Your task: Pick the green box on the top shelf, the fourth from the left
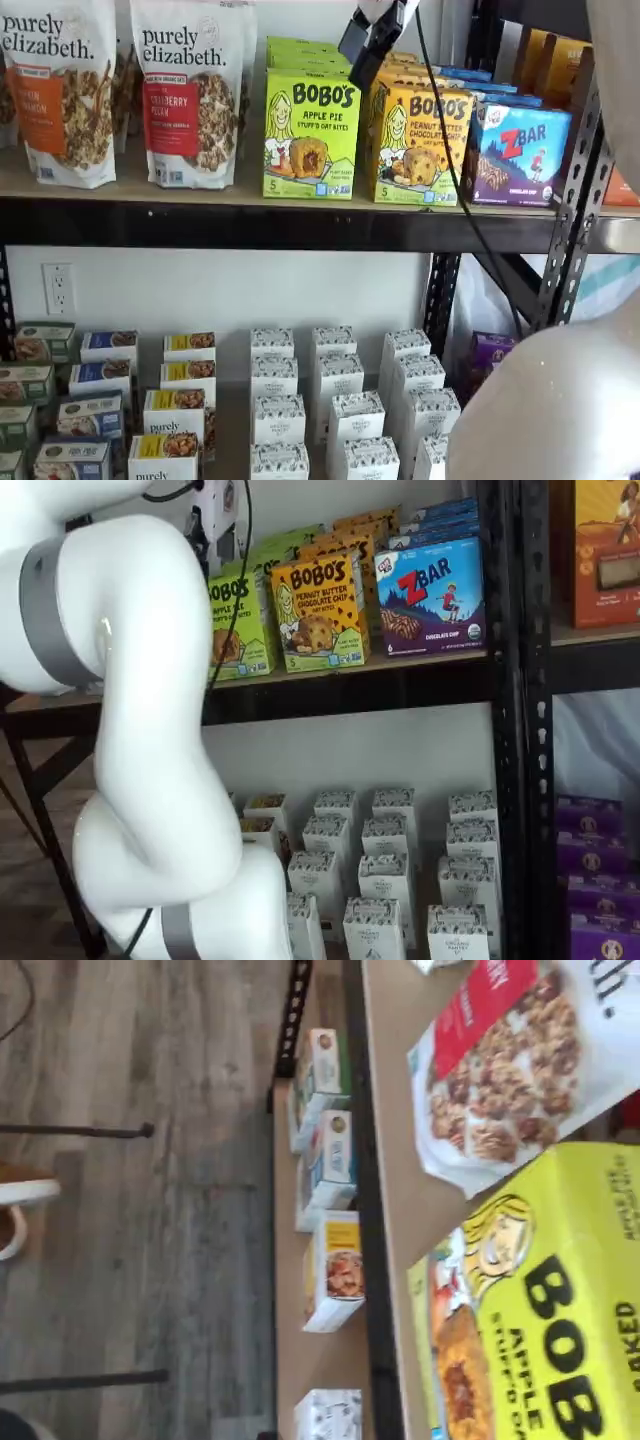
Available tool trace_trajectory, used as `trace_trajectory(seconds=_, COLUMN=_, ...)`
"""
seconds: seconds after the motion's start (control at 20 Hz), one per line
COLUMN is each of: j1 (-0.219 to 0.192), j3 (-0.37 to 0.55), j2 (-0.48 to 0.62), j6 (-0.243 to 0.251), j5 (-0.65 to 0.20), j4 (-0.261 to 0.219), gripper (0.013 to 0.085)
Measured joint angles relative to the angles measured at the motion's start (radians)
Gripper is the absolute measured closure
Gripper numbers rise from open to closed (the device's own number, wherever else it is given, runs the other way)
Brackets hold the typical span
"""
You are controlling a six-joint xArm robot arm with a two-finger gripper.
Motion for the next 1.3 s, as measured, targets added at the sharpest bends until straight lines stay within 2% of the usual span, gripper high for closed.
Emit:
trace_trajectory(seconds=0.2, j1=0.002, j3=0.013, j2=0.002, j6=-0.003, j5=-0.073, j4=-0.009, gripper=0.013)
trace_trajectory(seconds=0.75, j1=0.012, j3=-0.03, j2=0.081, j6=-0.011, j5=-0.158, j4=-0.057, gripper=0.013)
trace_trajectory(seconds=1.1, j1=0.023, j3=-0.114, j2=0.165, j6=-0.01, j5=-0.091, j4=-0.105, gripper=0.013)
trace_trajectory(seconds=1.3, j1=0.024, j3=-0.137, j2=0.189, j6=-0.011, j5=-0.07, j4=-0.113, gripper=0.013)
